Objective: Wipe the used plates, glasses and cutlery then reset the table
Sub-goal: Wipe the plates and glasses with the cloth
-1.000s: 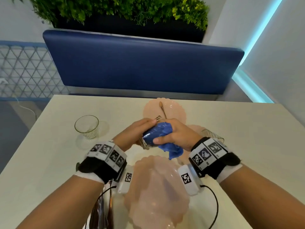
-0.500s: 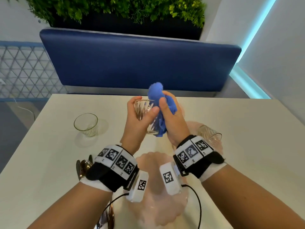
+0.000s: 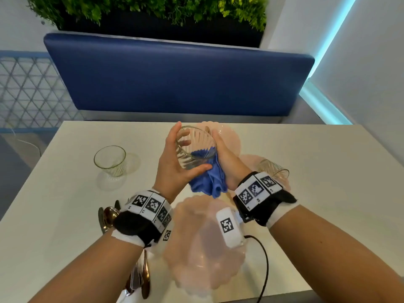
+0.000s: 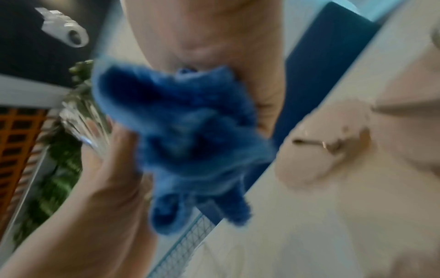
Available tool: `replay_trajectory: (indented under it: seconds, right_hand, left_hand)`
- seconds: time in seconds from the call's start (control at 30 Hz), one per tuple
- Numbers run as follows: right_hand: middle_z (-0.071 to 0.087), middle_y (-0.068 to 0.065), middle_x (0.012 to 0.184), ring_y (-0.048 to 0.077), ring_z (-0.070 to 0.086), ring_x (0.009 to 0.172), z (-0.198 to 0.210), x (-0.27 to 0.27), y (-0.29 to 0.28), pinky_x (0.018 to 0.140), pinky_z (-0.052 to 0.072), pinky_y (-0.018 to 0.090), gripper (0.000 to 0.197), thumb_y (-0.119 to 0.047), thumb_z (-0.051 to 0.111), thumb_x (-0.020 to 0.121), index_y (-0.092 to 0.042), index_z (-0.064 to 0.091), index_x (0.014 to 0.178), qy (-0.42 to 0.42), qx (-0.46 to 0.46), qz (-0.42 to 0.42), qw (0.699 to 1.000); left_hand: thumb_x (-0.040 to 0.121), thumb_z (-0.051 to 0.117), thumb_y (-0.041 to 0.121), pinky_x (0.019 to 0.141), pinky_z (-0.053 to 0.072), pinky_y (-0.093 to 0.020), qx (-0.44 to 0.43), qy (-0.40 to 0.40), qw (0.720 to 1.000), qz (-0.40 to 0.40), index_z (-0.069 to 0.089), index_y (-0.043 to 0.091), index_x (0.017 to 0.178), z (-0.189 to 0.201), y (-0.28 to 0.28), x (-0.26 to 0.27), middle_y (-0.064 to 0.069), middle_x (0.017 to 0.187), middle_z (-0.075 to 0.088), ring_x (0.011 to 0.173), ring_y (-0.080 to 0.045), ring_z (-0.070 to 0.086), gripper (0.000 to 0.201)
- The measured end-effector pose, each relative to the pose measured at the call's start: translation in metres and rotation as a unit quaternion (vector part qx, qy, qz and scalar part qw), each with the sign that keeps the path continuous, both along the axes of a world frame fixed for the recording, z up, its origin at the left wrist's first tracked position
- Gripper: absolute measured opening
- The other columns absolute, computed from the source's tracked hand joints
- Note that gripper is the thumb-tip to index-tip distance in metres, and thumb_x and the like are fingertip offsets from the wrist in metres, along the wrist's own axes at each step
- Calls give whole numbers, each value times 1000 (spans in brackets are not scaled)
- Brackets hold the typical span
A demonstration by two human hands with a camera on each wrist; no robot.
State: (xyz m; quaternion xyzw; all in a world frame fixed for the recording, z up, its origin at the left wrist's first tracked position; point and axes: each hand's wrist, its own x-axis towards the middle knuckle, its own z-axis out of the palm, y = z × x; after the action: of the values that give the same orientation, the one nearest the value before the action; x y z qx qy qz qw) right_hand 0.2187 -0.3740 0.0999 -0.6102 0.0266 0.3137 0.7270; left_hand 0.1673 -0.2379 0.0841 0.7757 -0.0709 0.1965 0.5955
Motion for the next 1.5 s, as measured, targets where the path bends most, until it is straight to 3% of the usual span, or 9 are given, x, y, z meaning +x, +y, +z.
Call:
replay_trajectory:
  seconds: [0.1,0.17,0.23,0.33,0.6,0.73,0.83,1.03,1.5]
  right_hand:
    - [70,17,103,30,65,89,21,-7,-12,82,54,43,75,-72,44,82,-9,62,118,-160,-133,-80,975]
    - [58,-6,52,13,55,51,34,-18,-16,53,46,26,41,-47,43,96,-16,67,83,-357,-142,-105,917]
    - [53,-13,52,6,51,60,36,-32,-7,67,42,28,43,-47,37,96,-27,58,64,-556,-220,31,801]
    - [60,-1,78,17,46,89,16,-35,12,84,35,35,81,-78,7,79,-17,58,69,-564,-450,235,651]
    - [42,-6,40,6,41,39,33,-39,49,51,36,22,53,-45,49,93,-11,41,54,-306,-259,174,899]
    - [61,9,74,23,58,67,42,-28,57,42,49,23,42,-53,51,89,-14,64,83,-102,-115,43,987]
    - [53,18,102,29,54,75,39,-11,54,43,48,24,54,-53,45,93,-6,56,116,-14,-12,-24,1000]
    - [55,14,126,24,57,91,7,-5,61,72,54,32,60,-55,34,93,-9,51,129,113,51,-35,992]
    - [63,14,114,28,61,89,-19,7,80,70,54,35,65,-62,37,90,-10,53,125,154,23,-56,986]
  left_hand:
    - [54,90,24,94,44,-11,17,60,998,5,0,60,131,-7,13,-7,29,122,44,116,7,49,123]
    - [55,90,22,90,42,-7,37,89,995,0,-3,53,136,-10,16,-11,30,120,46,111,13,50,127]
    - [60,87,18,84,42,-4,41,107,993,-21,-2,47,139,-11,14,-12,29,118,48,105,14,54,122]
    - [69,81,19,85,42,-5,79,124,988,-50,-5,48,135,-2,10,-10,21,120,51,102,3,57,112]
    - [62,81,16,89,45,-20,127,115,985,-30,8,37,143,-13,33,-21,5,111,56,105,-12,57,111]
    - [57,85,28,97,34,-25,148,105,978,99,17,30,147,-17,75,-24,11,119,49,112,-13,37,112]
    - [59,87,26,99,35,-29,43,151,972,177,12,33,146,-26,125,-29,9,120,48,118,-15,38,116]
    - [58,88,18,104,35,-26,-67,187,934,298,22,22,143,-60,207,-37,-3,131,49,124,-17,44,108]
    - [56,89,18,102,36,-30,-25,266,893,362,28,12,141,-114,231,-26,-11,138,44,124,-26,45,106]
